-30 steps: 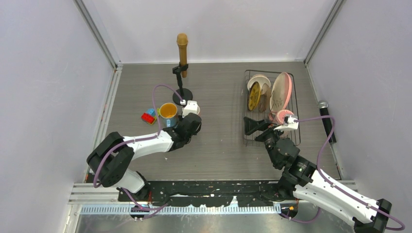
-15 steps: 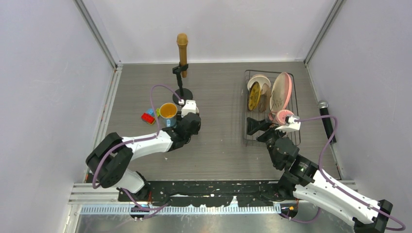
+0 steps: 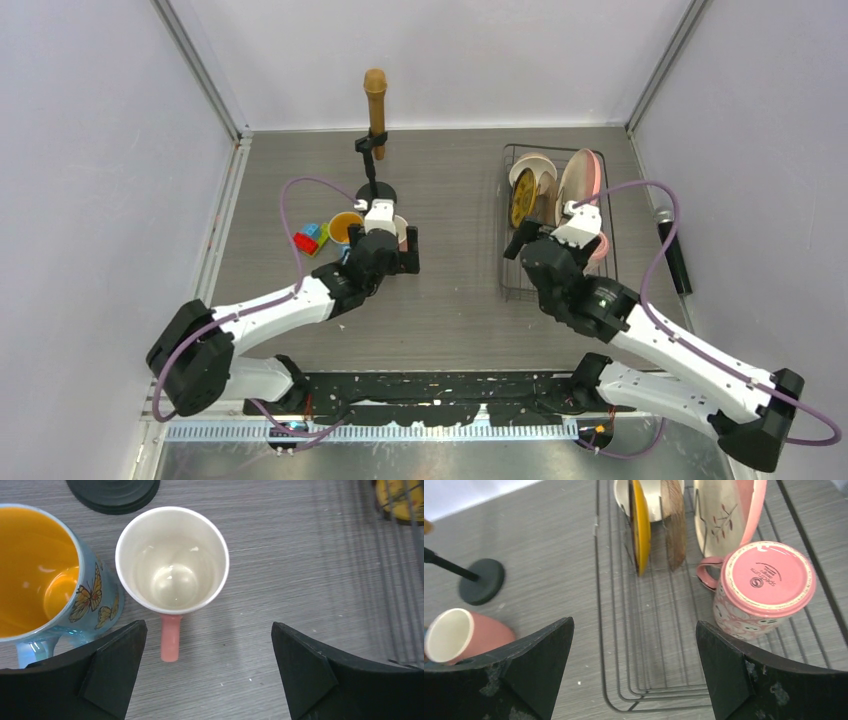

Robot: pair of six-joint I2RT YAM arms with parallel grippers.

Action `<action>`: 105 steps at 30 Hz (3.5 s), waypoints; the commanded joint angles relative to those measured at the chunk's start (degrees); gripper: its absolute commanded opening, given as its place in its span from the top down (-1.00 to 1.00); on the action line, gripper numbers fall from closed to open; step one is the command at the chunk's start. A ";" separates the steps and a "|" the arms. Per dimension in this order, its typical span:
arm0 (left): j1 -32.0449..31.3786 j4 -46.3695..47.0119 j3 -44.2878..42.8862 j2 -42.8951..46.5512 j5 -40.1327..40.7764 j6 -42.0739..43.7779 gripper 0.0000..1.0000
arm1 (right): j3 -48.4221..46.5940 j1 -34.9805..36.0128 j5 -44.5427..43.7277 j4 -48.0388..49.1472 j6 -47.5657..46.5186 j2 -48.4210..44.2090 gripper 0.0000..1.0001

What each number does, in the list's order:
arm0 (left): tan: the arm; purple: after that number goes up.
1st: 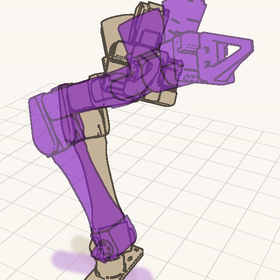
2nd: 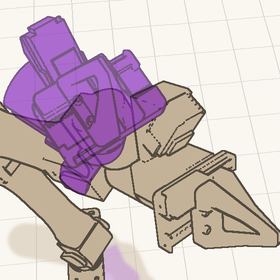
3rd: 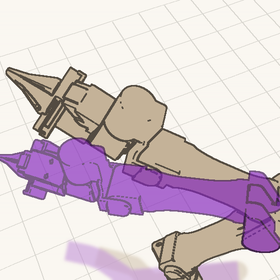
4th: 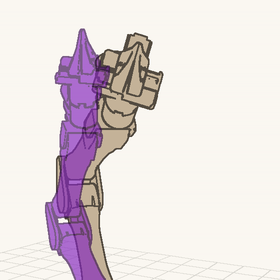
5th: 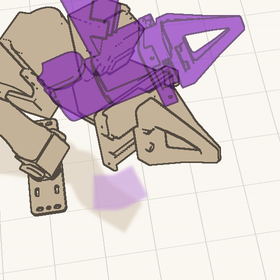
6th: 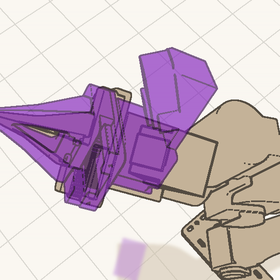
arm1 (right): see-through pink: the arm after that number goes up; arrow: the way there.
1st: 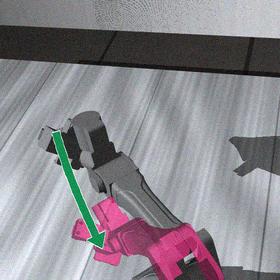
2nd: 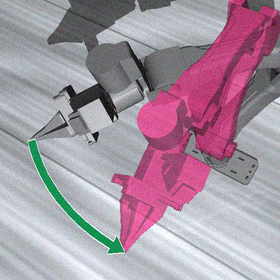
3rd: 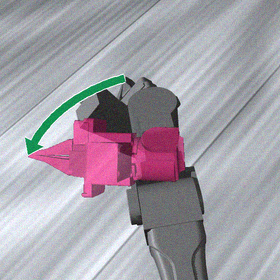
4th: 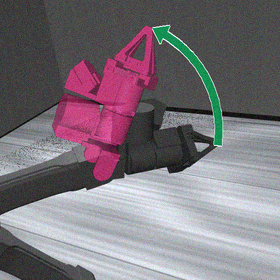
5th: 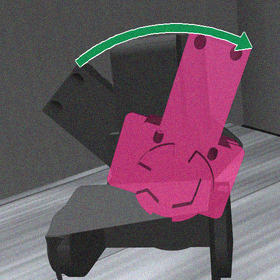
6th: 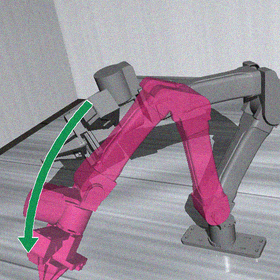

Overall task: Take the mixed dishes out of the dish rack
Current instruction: Place the cup at the center of the board, then pick up the cup from the dish rack.

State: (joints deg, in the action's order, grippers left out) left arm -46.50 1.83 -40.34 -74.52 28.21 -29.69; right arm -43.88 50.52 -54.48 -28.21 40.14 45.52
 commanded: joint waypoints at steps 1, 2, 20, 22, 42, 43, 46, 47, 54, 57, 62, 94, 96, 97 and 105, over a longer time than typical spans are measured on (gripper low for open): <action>-0.17 -1.34 0.11 5.13 -4.69 -1.24 -0.99 | -5.64 -3.79 -0.01 -10.01 3.52 4.63 -0.98; -0.17 -2.37 -0.10 6.21 -5.44 -1.29 -0.99 | -6.62 -5.09 1.22 -11.23 3.91 5.09 -0.98; -0.18 -6.77 2.72 21.61 -10.53 1.36 -0.99 | -13.47 -29.08 15.70 -24.43 9.09 13.39 -0.98; -0.17 -7.00 2.61 21.43 -10.20 1.42 -0.99 | -13.66 -30.09 16.23 -24.06 9.32 14.23 -0.98; -0.17 -7.00 4.67 25.08 -7.29 1.69 -0.99 | -16.46 -38.84 22.40 -21.45 7.17 22.51 -0.98; -0.17 -6.96 4.60 25.09 -7.31 1.68 -0.99 | -16.49 -39.10 22.44 -21.50 7.11 22.86 -0.98; -0.17 -6.86 4.67 25.12 -7.56 1.88 -0.99 | -16.43 -39.91 22.87 -21.54 7.01 23.31 -0.98; -0.17 -6.60 4.78 25.17 -7.93 2.17 -0.99 | -16.38 -40.03 22.90 -21.54 6.95 23.39 -0.98; -0.17 -5.25 5.41 25.67 -9.58 2.65 -0.99 | -16.21 -41.96 24.81 -20.65 6.05 25.35 -0.98; -0.17 -4.85 5.77 26.06 -9.57 2.86 -0.99 | -16.06 -42.71 26.13 -19.68 5.23 26.44 -0.98; -0.17 -4.16 6.28 26.22 -9.83 3.06 -0.99 | -15.99 -44.28 28.10 -18.46 4.98 28.58 -0.98; -0.17 -3.67 6.74 26.70 -10.19 3.34 -0.99 | -12.21 -47.98 34.72 -14.45 4.26 33.93 -0.84; -0.17 -3.67 6.74 26.74 -10.19 3.35 -0.99 | -12.13 -47.99 34.76 -14.61 4.29 32.65 -0.70; -0.17 -3.59 6.69 26.80 -10.19 3.33 -0.99 | -12.16 -47.95 34.89 -14.65 4.15 32.15 -0.60; -0.17 -3.27 6.65 26.45 -10.54 3.24 -0.99 | -13.13 -47.92 36.40 -17.99 3.39 25.97 -0.17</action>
State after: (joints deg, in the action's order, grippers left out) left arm -46.50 -4.49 -33.80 -48.71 17.93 -26.76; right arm -57.80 2.81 -21.89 -42.00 43.18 74.83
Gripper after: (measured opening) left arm 0.996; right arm 0.971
